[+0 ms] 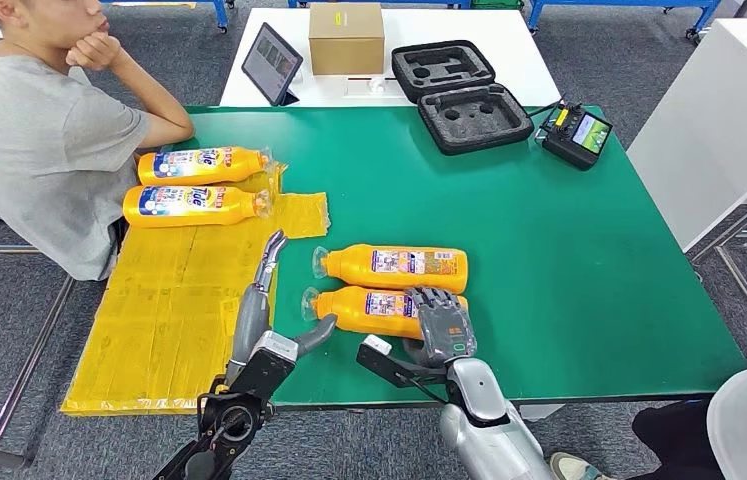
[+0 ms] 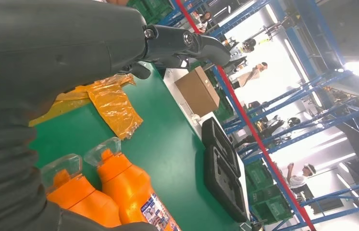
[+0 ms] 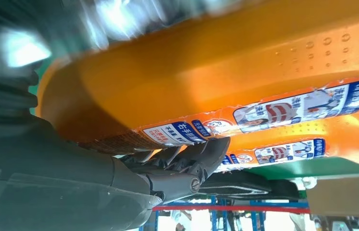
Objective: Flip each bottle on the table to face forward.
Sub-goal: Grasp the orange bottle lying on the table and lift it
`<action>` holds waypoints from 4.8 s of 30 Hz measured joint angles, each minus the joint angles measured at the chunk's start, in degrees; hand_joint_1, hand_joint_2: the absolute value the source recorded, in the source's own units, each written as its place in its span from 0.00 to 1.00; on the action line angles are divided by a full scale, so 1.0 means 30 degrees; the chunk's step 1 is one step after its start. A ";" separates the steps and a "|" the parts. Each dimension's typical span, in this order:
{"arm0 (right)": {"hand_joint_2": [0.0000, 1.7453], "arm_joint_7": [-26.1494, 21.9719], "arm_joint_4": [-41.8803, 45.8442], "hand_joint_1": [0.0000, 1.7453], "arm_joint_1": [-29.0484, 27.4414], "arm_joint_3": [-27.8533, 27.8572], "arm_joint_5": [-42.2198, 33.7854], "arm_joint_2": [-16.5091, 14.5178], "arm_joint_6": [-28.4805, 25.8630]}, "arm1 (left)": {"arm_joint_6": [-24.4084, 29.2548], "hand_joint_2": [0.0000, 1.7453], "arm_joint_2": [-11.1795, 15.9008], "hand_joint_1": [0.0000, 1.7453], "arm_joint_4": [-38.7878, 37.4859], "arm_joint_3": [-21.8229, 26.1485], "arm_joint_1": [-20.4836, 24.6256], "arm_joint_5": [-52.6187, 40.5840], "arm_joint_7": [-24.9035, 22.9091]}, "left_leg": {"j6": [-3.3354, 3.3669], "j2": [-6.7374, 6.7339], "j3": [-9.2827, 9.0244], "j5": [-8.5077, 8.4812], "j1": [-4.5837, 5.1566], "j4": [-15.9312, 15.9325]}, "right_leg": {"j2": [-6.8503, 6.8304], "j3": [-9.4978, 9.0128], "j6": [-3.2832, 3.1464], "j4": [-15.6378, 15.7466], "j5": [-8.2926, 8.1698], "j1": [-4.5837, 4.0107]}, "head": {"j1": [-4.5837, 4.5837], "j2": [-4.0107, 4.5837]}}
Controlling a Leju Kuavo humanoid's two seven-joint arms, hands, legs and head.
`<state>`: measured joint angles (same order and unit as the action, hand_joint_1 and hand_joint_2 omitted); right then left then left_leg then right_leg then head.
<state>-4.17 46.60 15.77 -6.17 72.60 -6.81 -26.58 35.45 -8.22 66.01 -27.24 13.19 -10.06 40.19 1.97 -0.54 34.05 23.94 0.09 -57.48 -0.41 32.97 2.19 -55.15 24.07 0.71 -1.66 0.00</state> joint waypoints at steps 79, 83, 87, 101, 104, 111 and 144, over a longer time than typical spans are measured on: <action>1.00 -1.1635 0.0116 1.00 -0.0224 -0.0794 -1.6309 -0.1573 0.1158 | -0.2854 1.00 -0.2419 0.00 -0.2657 -0.1149 0.0131 1.0455 -0.0463 | -0.0015 -0.0059 0.0322 0.0019 -0.0025 -0.0004 | 0.0080 0.0301 -0.0046 -0.0010 -0.0045 -0.0028 | 0.0000 0.0000; 1.00 -1.1635 -0.0019 1.00 -0.0220 -0.1228 -1.6314 -0.1639 0.1088 | -0.2761 1.00 -0.2419 0.00 -0.2810 -0.1073 0.0467 1.0623 -0.0399 | -0.0015 -0.0059 0.0323 0.0019 -0.0025 -0.0004 | 0.0080 0.0301 -0.0046 -0.0011 -0.0045 -0.0028 | -0.0003 0.0000; 1.00 -1.1635 -0.0172 1.00 -0.0188 -0.1610 -1.6365 -0.1653 0.1096 | -0.2636 1.00 -0.2419 0.00 -0.2885 -0.0880 0.0713 1.0676 -0.0248 | -0.0015 -0.0059 0.0324 0.0018 -0.0025 -0.0004 | 0.0080 0.0301 -0.0046 -0.0011 -0.0045 -0.0028 | -0.0002 0.0000; 1.00 -1.1630 -0.0753 1.00 0.0094 -0.2164 -1.6471 -0.1652 0.0950 | -0.3166 1.00 -0.2421 1.00 -0.2951 -0.0712 0.0929 1.0668 -0.0162 | -0.0015 -0.0059 0.0324 0.0017 -0.0025 -0.0004 | 0.0079 0.0305 -0.0047 -0.0011 -0.0045 -0.0028 | 0.0000 0.0000; 1.00 -1.1637 -0.0884 0.91 0.0195 -0.2293 -1.6467 -0.1653 0.0826 | -0.3415 1.00 -0.2439 1.00 -0.2983 -0.0831 0.0984 1.0668 -0.0222 | -0.0015 -0.0060 0.0324 0.0017 -0.0024 -0.0004 | 0.0080 0.0305 -0.0046 -0.0011 -0.0045 -0.0028 | -0.0002 0.0000; 1.00 -1.1657 -0.1102 0.15 0.0246 -0.2634 -1.6442 -0.1652 0.0338 | -0.3874 1.00 -0.2470 1.00 -0.3293 -0.0887 0.1138 1.0694 -0.0299 | -0.0016 -0.0059 0.0325 0.0017 -0.0024 -0.0005 | 0.0080 0.0306 -0.0047 -0.0011 -0.0045 -0.0028 | -0.0002 0.0000; 1.00 -1.1927 -0.1800 0.00 0.0338 -0.3087 -1.7345 -0.1905 0.0081 | 0.1543 1.00 -0.0962 1.00 0.1100 0.5615 0.0216 -0.7167 -0.0018 | -0.0034 -0.0058 0.0336 0.0000 -0.0031 -0.0002 | 0.0064 0.0315 -0.0049 -0.0019 -0.0045 -0.0028 | 0.0004 0.0000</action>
<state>-39.95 41.20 16.78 -15.43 20.57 -12.52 -26.34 40.08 -11.10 69.31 -10.40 13.84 -31.56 40.14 1.87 -0.71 35.05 23.94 -0.01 -57.49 -0.22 33.91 2.04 -55.21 23.94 0.63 -1.65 0.00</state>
